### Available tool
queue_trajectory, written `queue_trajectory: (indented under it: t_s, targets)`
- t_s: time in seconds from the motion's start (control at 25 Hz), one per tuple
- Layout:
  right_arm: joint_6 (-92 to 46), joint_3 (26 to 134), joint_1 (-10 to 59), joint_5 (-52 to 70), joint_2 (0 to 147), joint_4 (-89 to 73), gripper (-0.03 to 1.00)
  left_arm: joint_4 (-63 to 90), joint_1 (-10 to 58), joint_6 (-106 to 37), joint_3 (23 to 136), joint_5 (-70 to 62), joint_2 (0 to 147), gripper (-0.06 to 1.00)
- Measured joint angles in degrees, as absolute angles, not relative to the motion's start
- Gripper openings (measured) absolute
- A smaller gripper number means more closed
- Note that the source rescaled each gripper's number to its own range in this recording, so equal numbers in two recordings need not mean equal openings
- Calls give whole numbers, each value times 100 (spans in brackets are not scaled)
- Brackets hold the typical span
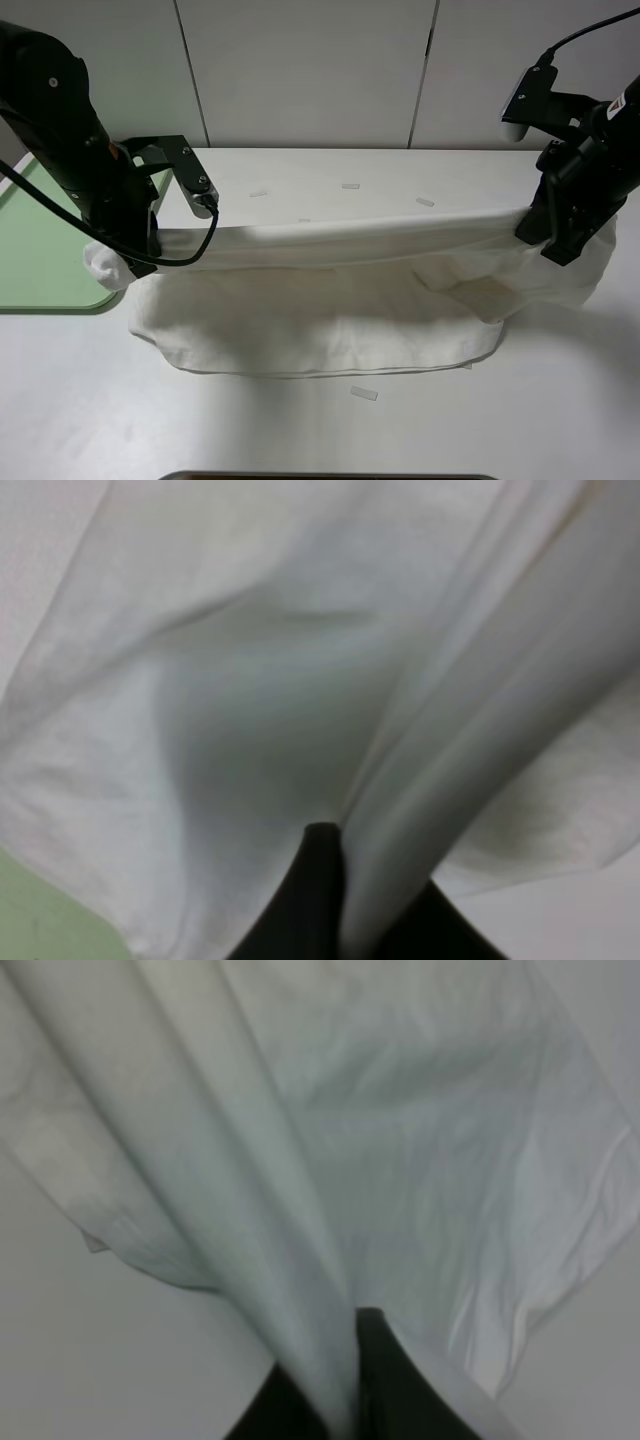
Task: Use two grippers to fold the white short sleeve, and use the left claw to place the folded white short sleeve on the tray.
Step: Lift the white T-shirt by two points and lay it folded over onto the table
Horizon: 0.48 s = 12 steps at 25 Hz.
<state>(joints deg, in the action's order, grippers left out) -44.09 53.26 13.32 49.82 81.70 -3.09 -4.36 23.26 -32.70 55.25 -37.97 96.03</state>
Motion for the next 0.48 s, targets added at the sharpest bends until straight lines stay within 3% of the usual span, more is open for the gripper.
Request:
queue_trajectory:
  t_s: [0.32,0.4,0.44,0.48]
  targets:
    - [-4398,5326,1332,5001,8170,-287,0,-527,2326,-3265,5525,-3865,9603,7]
    - [-4392,5326,1316,5028,8153,-111,3,-652,2298,-3259,5520,-3945,9603,14]
    - [-4392,5326,1316,5044,8153,-90,9,-700,2291,-3259,5520,-3987,9603,22]
    - [-4375,5326,1316,5057,8147,-66,19,-715,2280,-3259,5520,-4020,9603,46]
